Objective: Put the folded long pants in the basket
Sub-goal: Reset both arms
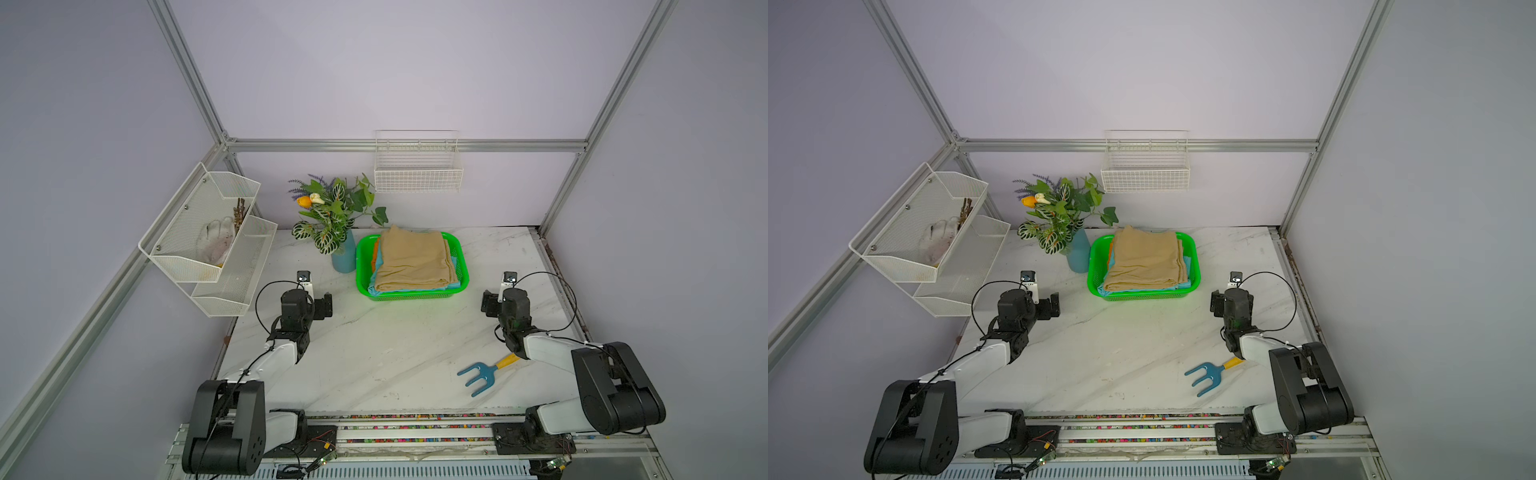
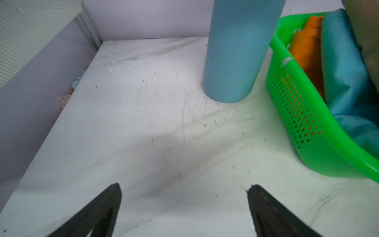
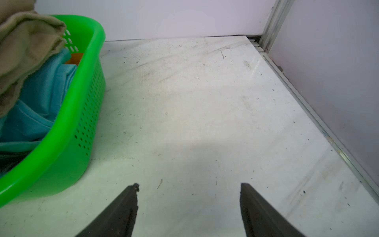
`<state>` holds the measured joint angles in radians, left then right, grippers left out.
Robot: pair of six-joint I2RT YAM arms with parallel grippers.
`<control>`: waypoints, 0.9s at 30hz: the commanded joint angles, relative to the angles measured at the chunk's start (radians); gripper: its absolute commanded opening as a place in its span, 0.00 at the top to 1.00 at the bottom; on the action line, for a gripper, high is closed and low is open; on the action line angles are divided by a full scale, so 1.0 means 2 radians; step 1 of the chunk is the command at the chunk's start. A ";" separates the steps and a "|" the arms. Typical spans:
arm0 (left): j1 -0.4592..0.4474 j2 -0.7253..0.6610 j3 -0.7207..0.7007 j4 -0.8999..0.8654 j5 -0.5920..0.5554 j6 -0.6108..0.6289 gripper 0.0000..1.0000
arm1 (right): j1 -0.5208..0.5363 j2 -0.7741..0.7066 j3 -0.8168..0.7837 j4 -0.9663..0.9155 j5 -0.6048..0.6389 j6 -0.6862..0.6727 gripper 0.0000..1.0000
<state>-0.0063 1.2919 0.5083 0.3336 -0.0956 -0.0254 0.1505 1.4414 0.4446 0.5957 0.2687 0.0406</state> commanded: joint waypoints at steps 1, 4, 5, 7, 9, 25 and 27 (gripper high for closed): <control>0.023 0.038 -0.009 0.145 0.040 0.011 0.00 | -0.005 0.002 -0.034 0.155 -0.022 -0.040 0.18; 0.050 0.091 0.006 0.134 0.073 -0.010 0.00 | -0.026 0.034 -0.077 0.247 -0.042 -0.020 0.12; 0.057 0.106 -0.016 0.185 0.088 -0.014 0.00 | -0.030 0.066 -0.097 0.330 -0.039 -0.014 0.01; 0.059 0.117 -0.045 0.256 0.105 -0.009 0.00 | -0.035 0.060 -0.109 0.341 -0.044 -0.012 0.00; 0.058 0.098 -0.066 0.259 0.119 0.001 0.00 | -0.036 0.039 -0.092 0.283 -0.043 -0.008 0.00; 0.039 0.132 -0.060 0.284 0.051 0.004 0.00 | -0.035 0.067 -0.076 0.288 -0.063 -0.021 0.00; 0.038 0.132 -0.060 0.284 0.050 0.004 0.00 | -0.038 0.068 -0.071 0.279 -0.065 -0.016 0.00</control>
<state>0.0750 1.5669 0.3668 0.8806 0.0269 -0.0315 0.0799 1.5654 0.2947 1.1343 0.1589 0.0128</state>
